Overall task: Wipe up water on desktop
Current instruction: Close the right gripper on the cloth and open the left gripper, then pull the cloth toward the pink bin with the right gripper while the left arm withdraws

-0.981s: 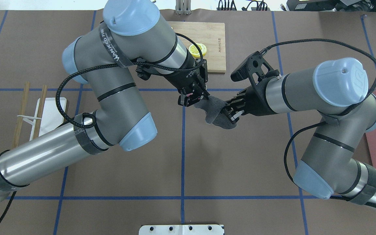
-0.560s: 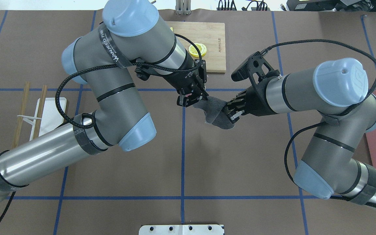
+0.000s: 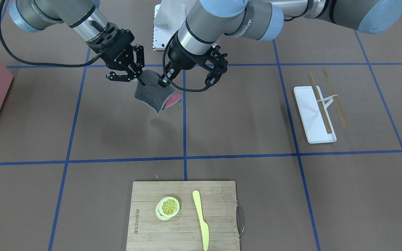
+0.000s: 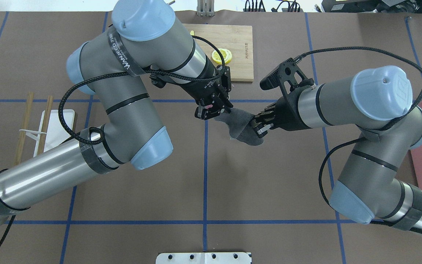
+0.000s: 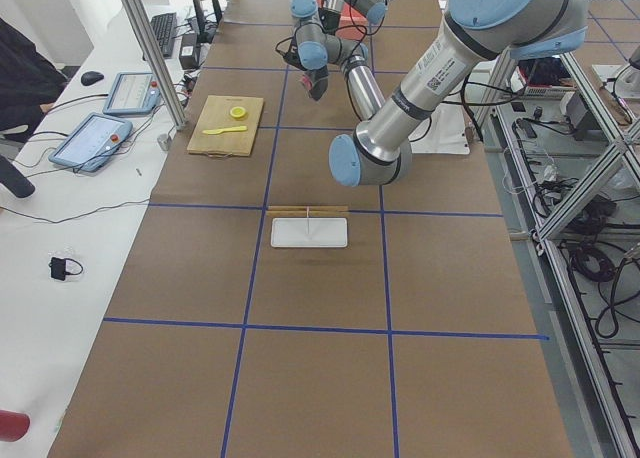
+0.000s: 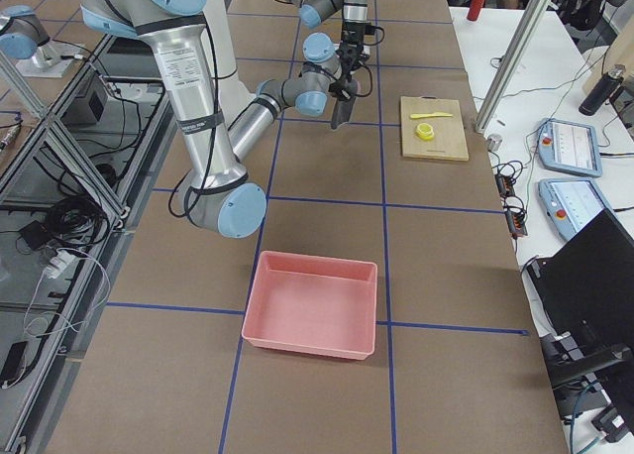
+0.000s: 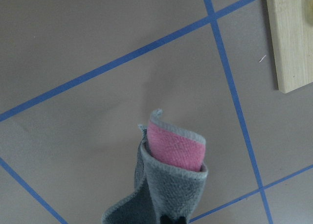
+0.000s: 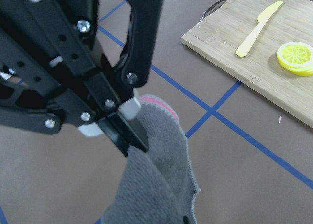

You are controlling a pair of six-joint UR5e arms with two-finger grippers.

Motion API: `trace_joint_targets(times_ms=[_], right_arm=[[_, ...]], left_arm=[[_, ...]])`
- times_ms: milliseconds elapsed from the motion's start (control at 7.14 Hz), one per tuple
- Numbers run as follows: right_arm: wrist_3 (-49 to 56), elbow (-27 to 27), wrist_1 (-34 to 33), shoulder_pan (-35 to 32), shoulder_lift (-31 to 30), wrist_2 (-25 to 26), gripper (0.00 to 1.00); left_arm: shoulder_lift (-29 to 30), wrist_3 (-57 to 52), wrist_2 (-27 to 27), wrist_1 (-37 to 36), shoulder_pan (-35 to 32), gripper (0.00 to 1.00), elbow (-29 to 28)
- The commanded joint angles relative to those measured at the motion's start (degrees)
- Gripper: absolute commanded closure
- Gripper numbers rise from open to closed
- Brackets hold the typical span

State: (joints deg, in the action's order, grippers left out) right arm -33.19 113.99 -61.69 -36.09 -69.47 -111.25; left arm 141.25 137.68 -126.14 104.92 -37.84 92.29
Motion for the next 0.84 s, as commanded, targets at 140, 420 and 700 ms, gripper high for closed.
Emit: trace_joint_targets(times_ms=[140,420,700], right_arm=[[0.0,0.3,-2.9,-3.1,0.0,-0.1,1.0],[0.8,3.0,-15.6,-8.2,-0.4,-1.0,1.0],[5.0,4.4,-26.9,-12.4,-1.0,-2.0,1.0]], left_arm=[[-3.0,-4.3,0.2,-1.4,-3.3,0.02,3.1],[-4.3,-14.8,0.7,-12.3,-6.8,0.02,7.6],[-10.5,-30.3,4.9,-19.9,-9.1,0.02,15.3]])
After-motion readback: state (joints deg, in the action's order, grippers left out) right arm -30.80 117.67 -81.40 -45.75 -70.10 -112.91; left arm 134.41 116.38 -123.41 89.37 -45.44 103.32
